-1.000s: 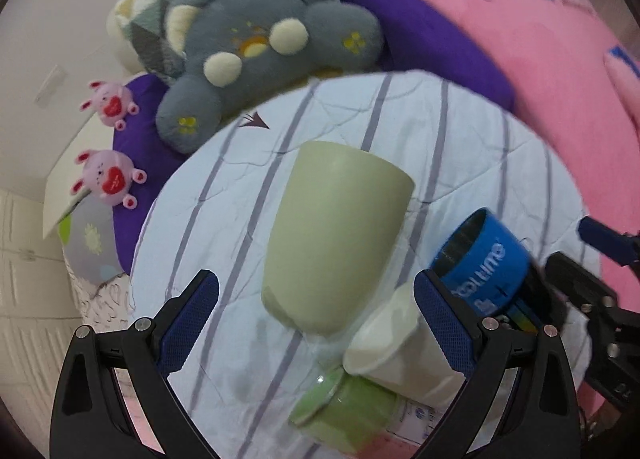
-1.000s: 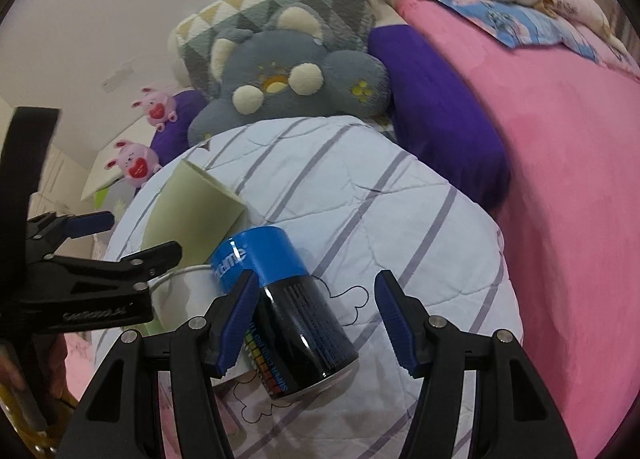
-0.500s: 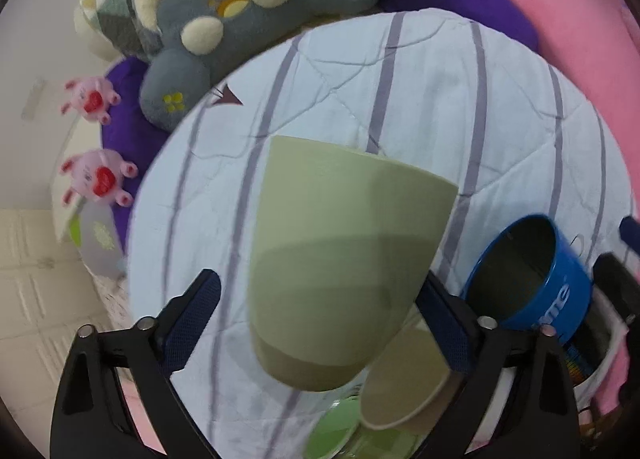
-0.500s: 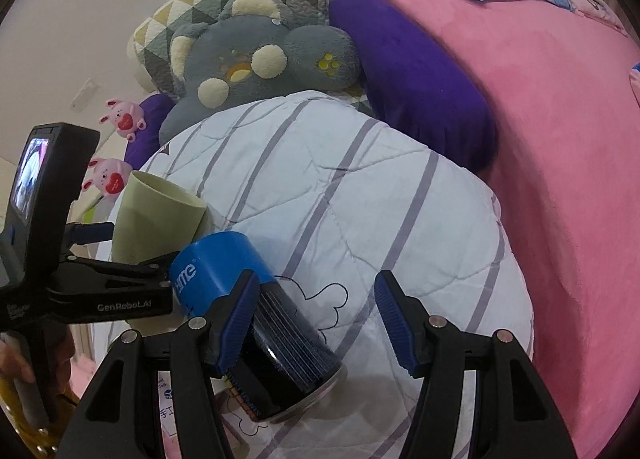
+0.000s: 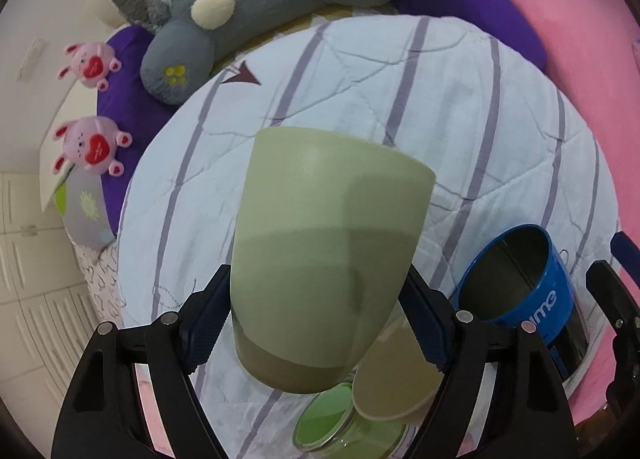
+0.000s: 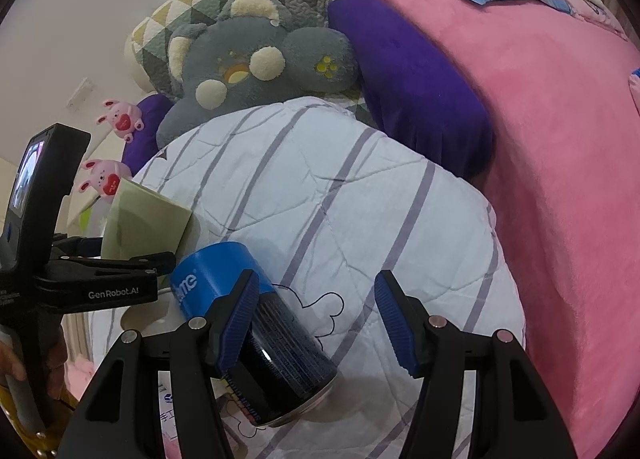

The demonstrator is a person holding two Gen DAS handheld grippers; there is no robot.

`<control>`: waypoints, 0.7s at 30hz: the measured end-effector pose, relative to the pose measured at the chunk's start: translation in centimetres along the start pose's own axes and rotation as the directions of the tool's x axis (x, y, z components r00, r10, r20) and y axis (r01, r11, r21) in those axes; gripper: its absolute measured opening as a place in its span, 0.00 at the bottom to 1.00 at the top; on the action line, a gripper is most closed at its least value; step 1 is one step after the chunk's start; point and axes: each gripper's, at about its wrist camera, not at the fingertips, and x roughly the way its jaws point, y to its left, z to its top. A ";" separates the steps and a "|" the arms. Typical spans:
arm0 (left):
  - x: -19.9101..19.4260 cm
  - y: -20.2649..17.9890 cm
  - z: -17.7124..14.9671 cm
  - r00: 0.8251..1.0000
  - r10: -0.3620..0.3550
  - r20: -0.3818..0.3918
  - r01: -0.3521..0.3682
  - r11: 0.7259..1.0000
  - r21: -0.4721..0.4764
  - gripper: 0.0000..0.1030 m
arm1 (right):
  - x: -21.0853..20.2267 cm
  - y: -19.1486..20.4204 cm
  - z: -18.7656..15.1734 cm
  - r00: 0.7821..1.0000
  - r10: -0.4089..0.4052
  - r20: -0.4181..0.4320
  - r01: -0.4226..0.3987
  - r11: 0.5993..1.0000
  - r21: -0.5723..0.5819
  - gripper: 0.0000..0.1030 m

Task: Flip cup upright
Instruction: 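Close the left gripper around the pale green cup's body, then lift the green cup with the left gripper and rotate it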

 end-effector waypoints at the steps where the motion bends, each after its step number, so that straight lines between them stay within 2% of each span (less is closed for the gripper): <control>1: -0.2 0.3 -0.1 1.000 0.001 0.001 -0.001 1.000 -0.008 0.79 | 0.0 0.0 0.0 1.000 0.001 0.000 -0.001 1.000 -0.002 0.60; 10: -2.0 1.9 -1.2 1.000 0.002 0.010 -0.001 0.997 -0.081 0.78 | -1.7 0.6 -0.1 1.000 0.014 0.007 -0.013 1.000 -0.018 0.60; 16: -3.4 2.6 -2.1 0.999 -0.014 0.051 0.020 0.992 -0.124 0.78 | -2.5 0.9 0.0 1.000 0.015 0.010 -0.014 0.999 -0.030 0.60; 19: -3.3 2.8 -2.5 0.998 -0.024 0.054 0.032 0.990 -0.137 0.77 | -2.7 0.9 0.0 1.000 0.016 0.012 -0.016 0.999 -0.037 0.60; 21: -2.3 2.7 -2.5 0.999 -0.030 0.031 0.034 0.992 -0.125 0.77 | -2.7 0.9 -0.1 1.000 0.014 0.008 -0.014 0.999 -0.042 0.60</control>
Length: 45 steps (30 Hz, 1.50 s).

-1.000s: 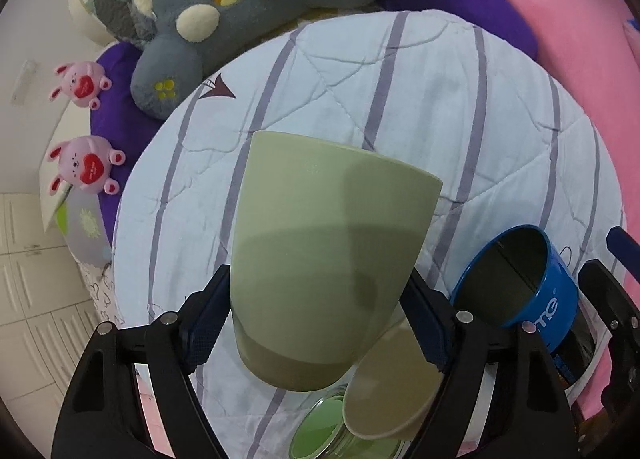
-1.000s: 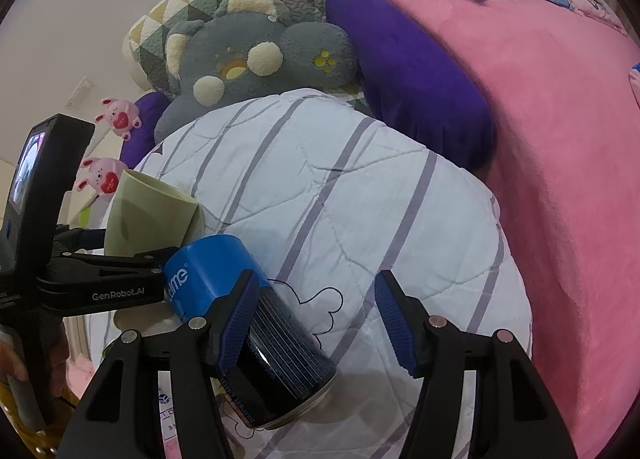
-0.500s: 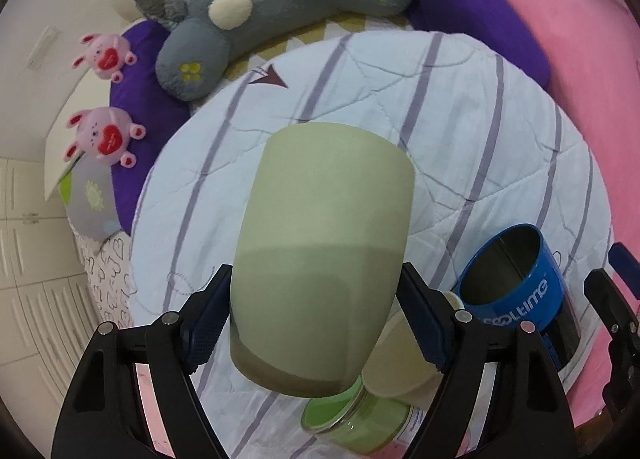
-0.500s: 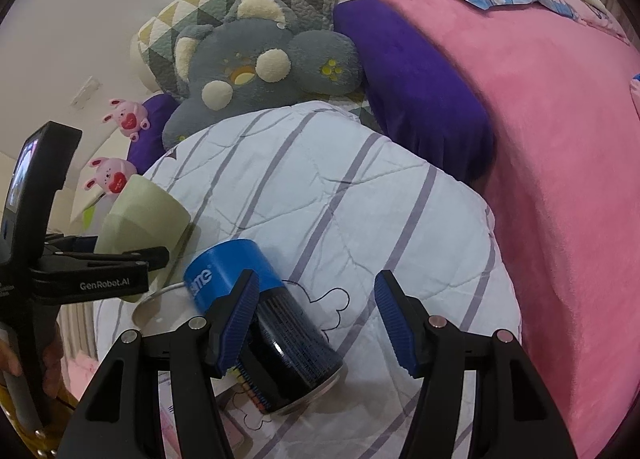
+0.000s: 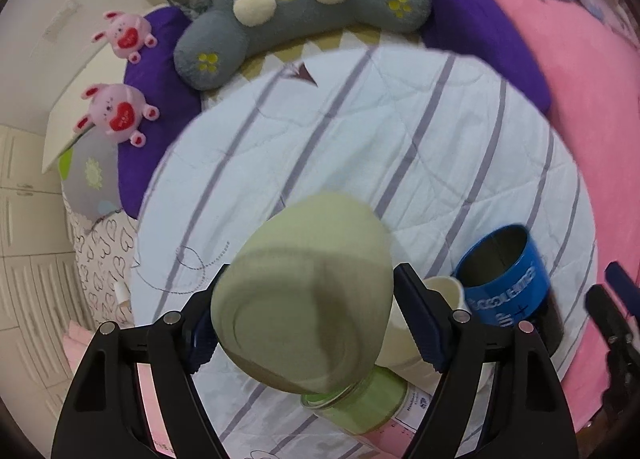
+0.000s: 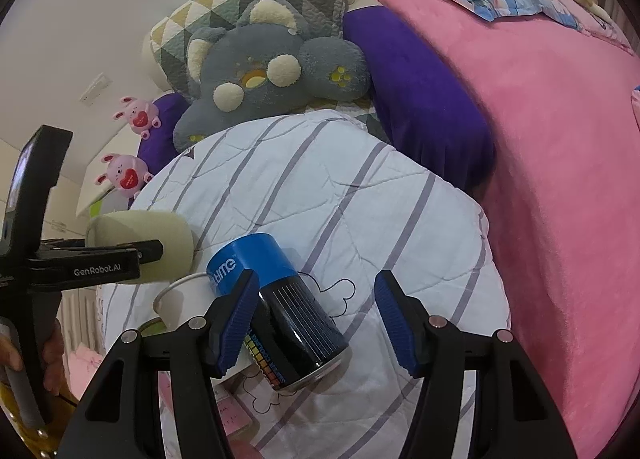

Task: Flip cup upright
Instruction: 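Lift the green cup with the left gripper and rotate it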

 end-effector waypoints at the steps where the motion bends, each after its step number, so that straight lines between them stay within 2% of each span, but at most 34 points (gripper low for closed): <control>1: 0.9 0.0 0.0 1.000 0.005 -0.025 -0.004 1.000 0.003 0.79 | 0.0 0.0 -0.1 1.000 -0.001 -0.001 0.001 1.000 -0.002 0.60; 4: 3.0 0.0 0.1 0.997 -0.014 -0.079 0.013 1.000 -0.004 0.81 | 0.4 -0.1 -0.2 1.000 -0.013 -0.009 0.013 1.000 -0.005 0.60; 6: 4.1 -0.1 -0.1 0.994 0.001 -0.111 0.000 1.000 0.011 0.86 | 0.8 -0.4 -0.2 1.000 -0.021 -0.023 0.022 1.000 0.000 0.60; 8: 4.4 0.4 -0.2 0.993 -0.018 -0.114 0.018 1.000 -0.004 0.91 | 1.1 -0.6 -0.2 0.999 -0.027 -0.033 0.028 1.000 0.007 0.60; 12: 4.8 1.4 -0.3 0.993 -0.055 -0.105 0.054 0.998 -0.016 0.93 | 1.5 -0.7 0.1 0.998 -0.037 -0.041 0.038 0.999 0.020 0.60; 13: 4.9 1.6 -0.2 0.993 -0.073 -0.097 0.071 0.997 -0.024 0.89 | 1.6 -0.6 0.2 0.998 -0.039 -0.040 0.039 0.999 0.020 0.60; 14: 4.8 1.7 -0.2 0.992 -0.094 -0.081 0.092 0.995 -0.031 0.78 | 1.6 -0.5 0.2 0.998 -0.040 -0.038 0.040 0.999 0.018 0.60; 15: 4.5 1.8 -0.2 0.992 -0.113 -0.064 0.111 0.993 -0.034 0.77 | 1.6 -0.3 0.2 0.998 -0.041 -0.037 0.042 0.999 0.015 0.60; 18: 3.6 2.1 -0.2 0.995 -0.098 0.018 0.098 0.994 -0.036 0.77 | 1.7 -0.1 0.2 0.998 -0.049 -0.039 0.049 0.999 0.009 0.60; 21: 2.9 2.9 -0.4 0.988 -0.133 0.072 0.137 0.989 -0.049 0.77 | 1.8 0.0 0.3 0.998 -0.050 -0.040 0.051 0.999 0.013 0.60; 24: 1.7 3.6 -1.0 0.978 -0.144 0.153 0.152 0.988 -0.040 0.77 | 1.7 0.3 0.2 0.998 -0.058 -0.036 0.058 0.998 0.007 0.60; 27: 0.6 4.5 -1.6 0.961 -0.184 0.206 0.199 0.979 -0.055 0.77 | 1.5 0.5 0.1 0.998 -0.061 -0.031 0.061 0.998 0.000 0.60; 30: -1.0 4.9 -2.8 0.951 -0.175 0.254 0.198 0.978 -0.067 0.77 | 1.0 0.8 -0.1 0.998 -0.064 -0.013 0.064 0.998 -0.009 0.60; 34: -4.3 5.0 -5.7 0.925 -0.200 0.323 0.231 0.971 -0.062 0.77 | -0.1 1.3 -0.6 0.998 -0.064 0.017 0.065 0.997 -0.039 0.60; 38: -7.2 4.8 -8.8 0.903 -0.192 0.385 0.240 0.967 -0.080 0.77 | -1.5 1.6 -1.5 0.998 -0.043 0.051 0.047 0.995 -0.084 0.60; 45: -10.9 2.1 -14.9 0.856 -0.173 0.487 0.249 0.964 -0.095 0.77 | -3.8 2.1 -5.0 0.995 0.050 0.088 -0.030 0.976 -0.218 0.60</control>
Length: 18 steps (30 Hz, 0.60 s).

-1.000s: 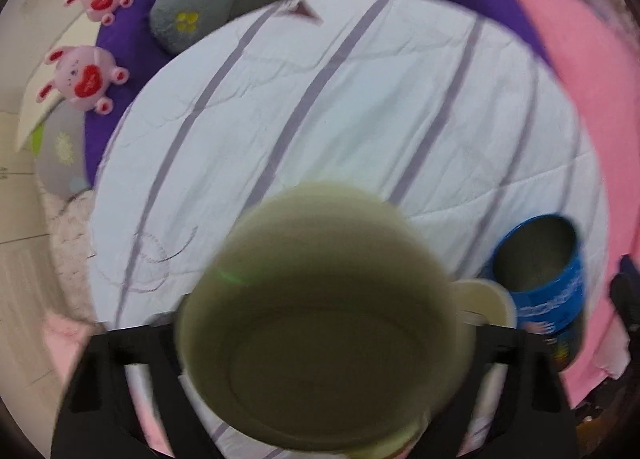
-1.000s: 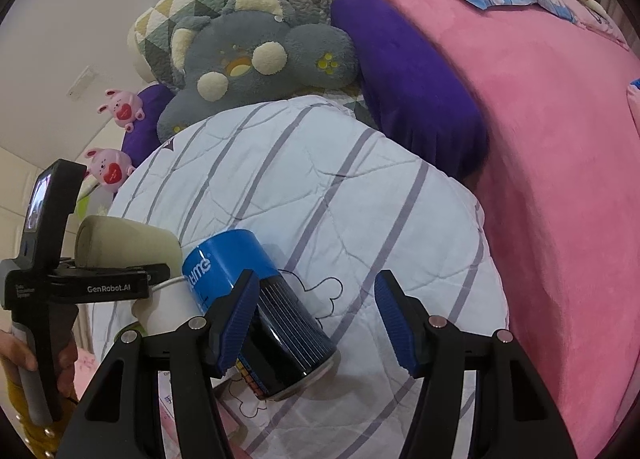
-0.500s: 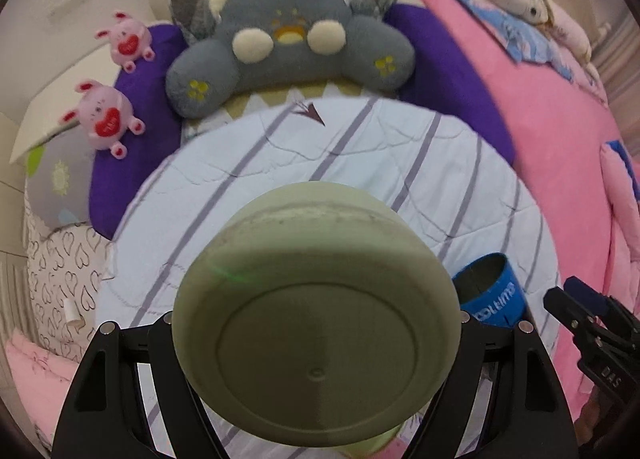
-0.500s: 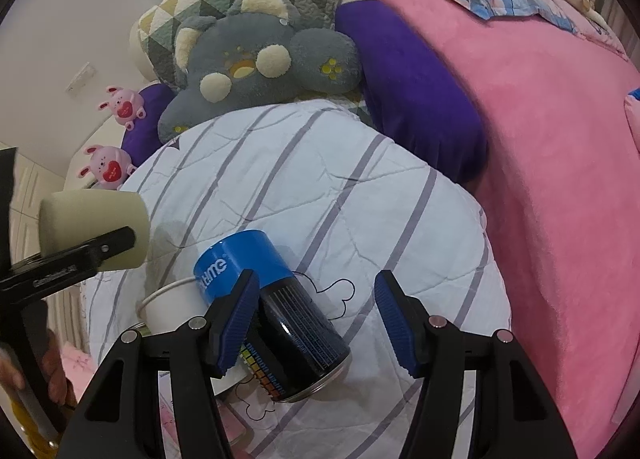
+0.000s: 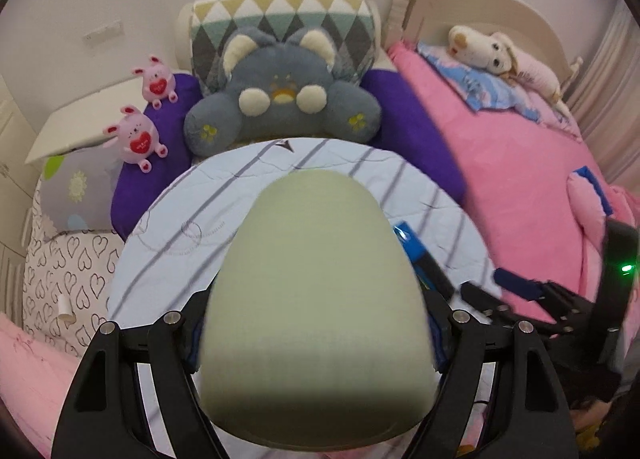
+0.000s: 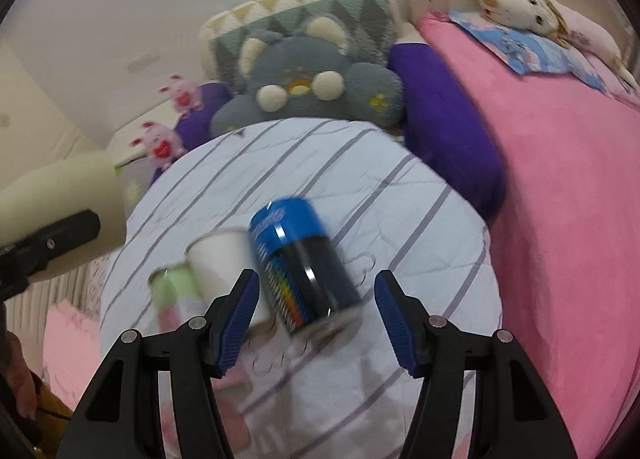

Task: Flip cup upright
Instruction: 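Lift the green cup with the left gripper and rotate it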

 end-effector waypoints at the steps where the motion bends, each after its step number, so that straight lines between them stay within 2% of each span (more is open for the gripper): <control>1: -0.6 -0.6 -0.8 1.000 0.000 0.009 0.000 1.000 -0.005 0.77 | -0.3 0.0 -0.7 1.000 0.016 -0.003 -0.016 1.000 -0.017 0.60; 5: -1.8 -2.6 -4.0 1.000 -0.005 0.029 0.006 0.999 -0.038 0.77 | -1.4 -0.5 -2.8 0.998 0.055 0.020 -0.054 0.997 -0.062 0.60; 8: -1.4 -4.5 -6.8 1.000 0.009 0.020 -0.008 0.999 -0.048 0.77 | -2.0 -1.3 -4.6 0.994 0.102 0.046 -0.098 0.992 -0.081 0.60; 13: -1.2 -7.6 -10.1 0.998 0.019 0.052 -0.017 0.998 -0.052 0.77 | -2.3 -2.8 -7.7 0.980 0.183 0.073 -0.171 0.974 -0.146 0.60; 18: -1.4 -10.3 -12.9 0.996 0.082 0.043 -0.081 0.996 -0.039 0.76 | -3.0 -4.9 -10.2 0.971 0.202 0.131 -0.177 0.968 -0.179 0.60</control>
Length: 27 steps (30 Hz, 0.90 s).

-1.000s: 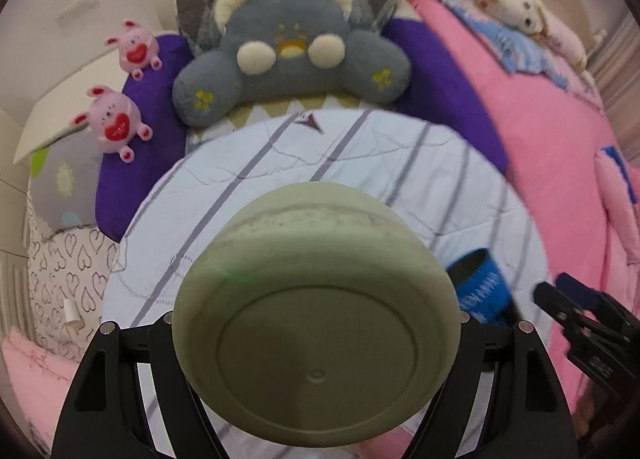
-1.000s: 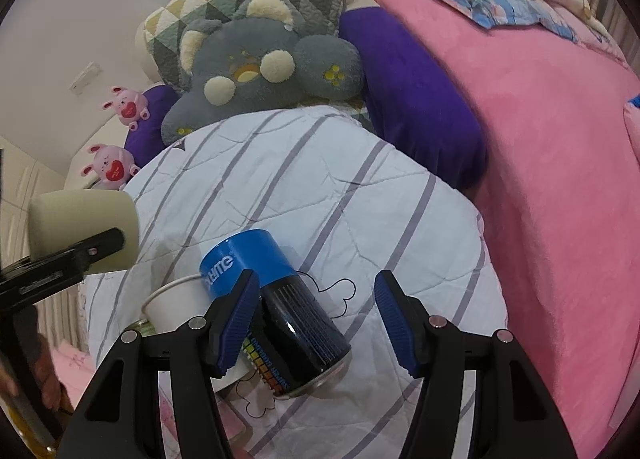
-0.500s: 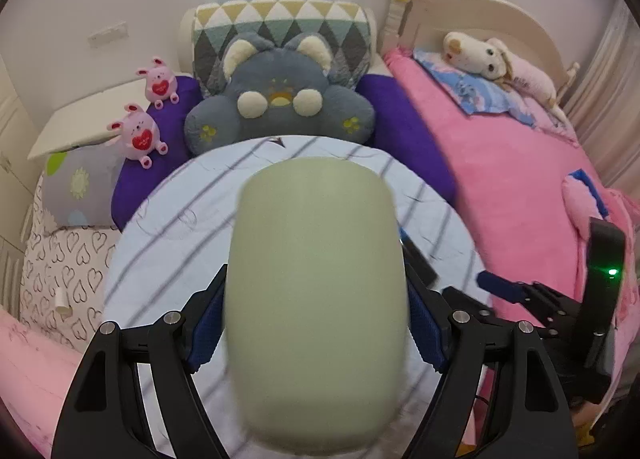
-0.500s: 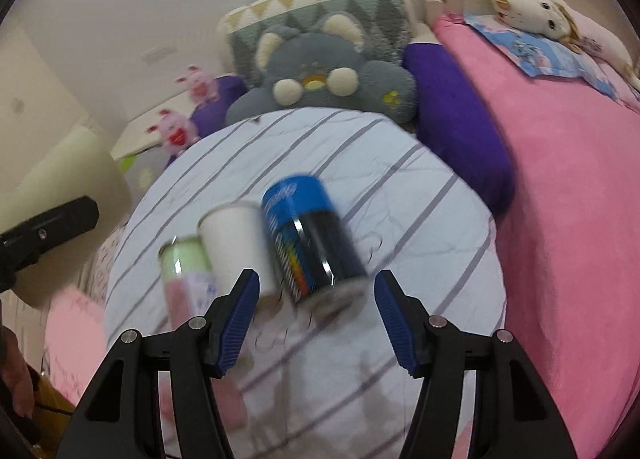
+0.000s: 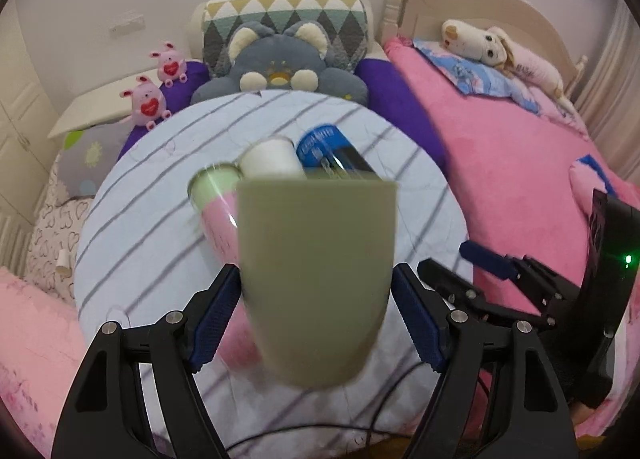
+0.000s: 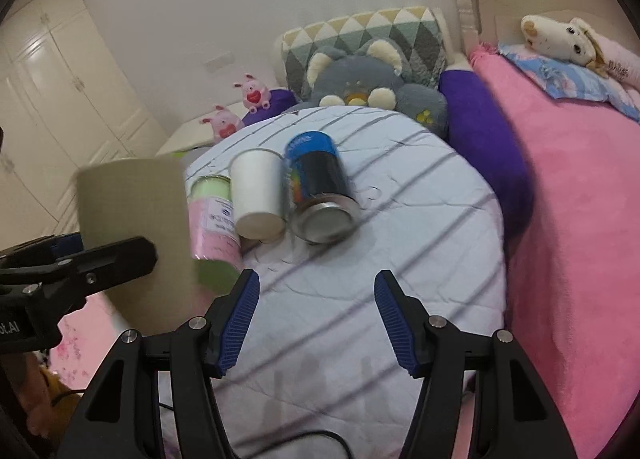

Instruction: Flip cup upright

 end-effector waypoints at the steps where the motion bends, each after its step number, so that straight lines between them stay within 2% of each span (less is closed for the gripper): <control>1: -0.1 -0.6 -0.9 1.000 -0.004 -0.017 0.004 1.000 0.002 0.76 | -0.3 -0.3 -0.5 1.000 0.005 0.005 -0.005 1.000 -0.003 0.60; 5: 0.9 -1.8 -3.8 0.992 -0.041 -0.116 0.037 0.999 -0.036 0.76 | -0.7 -1.6 -3.4 1.000 0.004 -0.029 -0.004 1.000 -0.001 0.60; 7: 1.9 -2.4 -5.0 0.986 -0.033 -0.161 0.026 0.999 -0.040 0.75 | -1.0 -2.2 -4.4 0.999 0.019 -0.048 -0.018 1.000 0.019 0.60; 10: 3.5 -3.6 -6.4 0.982 -0.008 -0.187 0.003 1.000 -0.027 0.75 | -1.5 -3.2 -5.7 0.999 0.004 -0.055 -0.002 0.999 0.035 0.60; 13: 3.5 -3.9 -6.5 0.991 0.016 -0.130 -0.021 0.999 -0.041 0.76 | -1.8 -4.3 -6.3 0.998 -0.003 -0.062 0.007 0.998 0.059 0.60; 22: 4.2 -2.9 -4.2 0.998 0.003 -0.056 -0.008 0.996 -0.084 0.75 | -2.4 -4.6 -5.4 0.999 -0.051 -0.015 0.052 0.998 0.043 0.60; 27: 4.6 -2.7 -5.5 0.996 -0.014 -0.085 0.008 0.997 -0.073 0.75 | -2.0 -4.6 -5.3 0.998 -0.052 -0.018 0.053 0.997 0.052 0.60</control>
